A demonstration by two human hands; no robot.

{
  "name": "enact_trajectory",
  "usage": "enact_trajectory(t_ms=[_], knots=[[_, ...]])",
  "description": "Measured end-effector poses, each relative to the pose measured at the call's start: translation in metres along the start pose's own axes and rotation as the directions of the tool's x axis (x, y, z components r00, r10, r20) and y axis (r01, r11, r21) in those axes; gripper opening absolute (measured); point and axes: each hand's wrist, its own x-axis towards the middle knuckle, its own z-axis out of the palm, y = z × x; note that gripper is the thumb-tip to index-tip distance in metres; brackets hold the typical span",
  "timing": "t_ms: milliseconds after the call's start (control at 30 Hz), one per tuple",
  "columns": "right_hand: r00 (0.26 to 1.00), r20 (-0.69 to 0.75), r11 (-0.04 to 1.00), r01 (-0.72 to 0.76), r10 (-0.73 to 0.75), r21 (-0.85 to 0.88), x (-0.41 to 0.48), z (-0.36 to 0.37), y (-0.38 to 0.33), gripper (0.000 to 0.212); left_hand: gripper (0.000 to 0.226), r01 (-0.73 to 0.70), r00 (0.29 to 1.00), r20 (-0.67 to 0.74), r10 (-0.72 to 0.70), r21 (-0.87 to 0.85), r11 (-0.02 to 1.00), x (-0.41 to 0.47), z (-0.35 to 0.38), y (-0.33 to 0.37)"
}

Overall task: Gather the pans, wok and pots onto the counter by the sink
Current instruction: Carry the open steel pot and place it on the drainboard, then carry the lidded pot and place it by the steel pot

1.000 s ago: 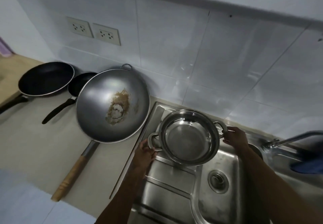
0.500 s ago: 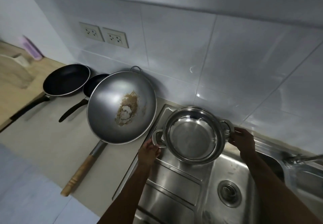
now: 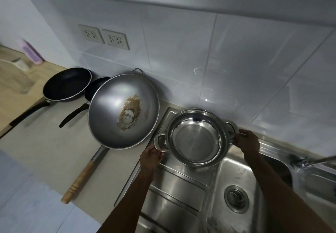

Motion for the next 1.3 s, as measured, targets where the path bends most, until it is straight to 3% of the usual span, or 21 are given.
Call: enact_trajectory(t_ms=[200, 333, 500, 633, 700, 767, 833, 1000, 1133, 1233, 1300], knots=[[1.0, 0.005, 1.0, 0.017, -0.017, -0.019, -0.022, -0.003, -0.001, 0.022, 0.018, 0.08, 0.995, 0.067, -0.078, -0.027, 0.996, -0.004, -0.005, 0.005], [0.992, 0.125, 0.99, -0.045, 0.028, 0.133, -0.046, -0.003, 0.004, 0.027, 0.007, 0.138, 0.989, 0.052, -0.137, -0.008, 0.99, -0.015, -0.009, 0.008], [0.979, 0.202, 1.0, 0.017, -0.02, 0.016, -0.083, -0.007, 0.02, 0.02, 0.007, 0.117, 0.989, 0.074, -0.124, 0.091, 0.989, -0.04, -0.02, 0.0], [0.941, 0.216, 0.904, 0.318, -0.262, -0.288, -0.111, -0.014, 0.038, 0.018, 0.017, 0.057, 0.996, 0.057, -0.07, 0.207, 0.977, -0.062, -0.027, -0.016], [0.908, 0.242, 0.842, 0.411, -0.342, -0.349, -0.126, -0.019, 0.048, 0.025, 0.016, -0.022, 0.997, 0.075, 0.0, 0.306, 0.952, -0.073, -0.029, -0.027], [0.874, 0.265, 0.779, 0.483, -0.406, -0.4, -0.142, -0.027, 0.059, 0.032, 0.008, -0.126, 0.989, 0.127, 0.072, 0.493, 0.861, -0.085, -0.033, -0.038], [0.835, 0.317, 0.691, 0.55, -0.45, -0.469, -0.155, -0.037, 0.073, 0.037, 0.034, -0.196, 0.979, 0.172, 0.106, 0.681, 0.705, -0.099, -0.039, -0.051], [0.727, 0.465, 0.394, 0.673, -0.505, -0.626, -0.188, -0.065, 0.1, 0.052, 0.06, -0.409, 0.912, 0.347, 0.218, 0.815, 0.411, -0.145, -0.042, -0.073], [0.71, 0.495, 0.258, 0.669, -0.502, -0.697, -0.226, -0.091, 0.112, 0.057, 0.07, -0.662, 0.72, 0.621, 0.31, 0.748, 0.04, -0.175, -0.037, -0.084], [0.736, 0.448, 0.236, 0.619, -0.507, -0.749, -0.251, -0.118, 0.118, 0.057, 0.077, -0.721, 0.586, 0.75, 0.307, 0.656, -0.223, -0.198, -0.022, -0.08], [0.755, 0.39, 0.239, 0.572, -0.528, -0.784, -0.269, -0.139, 0.124, 0.056, 0.079, -0.738, 0.512, 0.806, 0.298, 0.59, -0.328, -0.214, -0.013, -0.077]])
